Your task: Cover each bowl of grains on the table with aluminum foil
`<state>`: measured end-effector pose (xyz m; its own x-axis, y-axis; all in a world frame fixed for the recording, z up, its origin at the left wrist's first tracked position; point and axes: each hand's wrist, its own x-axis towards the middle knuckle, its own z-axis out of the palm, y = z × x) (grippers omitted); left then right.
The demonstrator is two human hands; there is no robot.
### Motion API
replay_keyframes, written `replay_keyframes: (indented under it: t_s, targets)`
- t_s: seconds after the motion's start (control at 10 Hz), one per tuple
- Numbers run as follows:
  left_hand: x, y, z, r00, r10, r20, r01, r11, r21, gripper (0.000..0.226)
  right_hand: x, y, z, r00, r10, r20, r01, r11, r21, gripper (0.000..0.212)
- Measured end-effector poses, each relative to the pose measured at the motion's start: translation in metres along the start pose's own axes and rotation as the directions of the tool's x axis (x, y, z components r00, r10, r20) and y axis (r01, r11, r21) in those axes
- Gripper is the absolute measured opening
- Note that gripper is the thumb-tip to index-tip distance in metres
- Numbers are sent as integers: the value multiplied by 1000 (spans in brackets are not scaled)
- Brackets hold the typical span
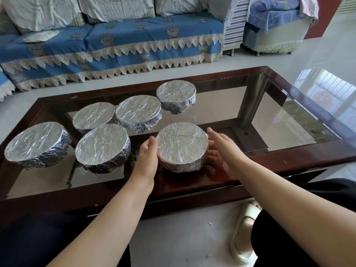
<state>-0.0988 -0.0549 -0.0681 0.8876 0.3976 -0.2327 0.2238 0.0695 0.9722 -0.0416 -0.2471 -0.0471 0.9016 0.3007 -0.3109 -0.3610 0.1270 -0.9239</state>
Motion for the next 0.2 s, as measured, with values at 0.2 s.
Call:
replay_keyframes:
  t_s: [0.2]
  targets:
    - [-6, 9, 0, 991, 120, -51, -114, 988, 106, 44, 4, -11, -8, 966, -103, -235, 103, 995, -14, 19]
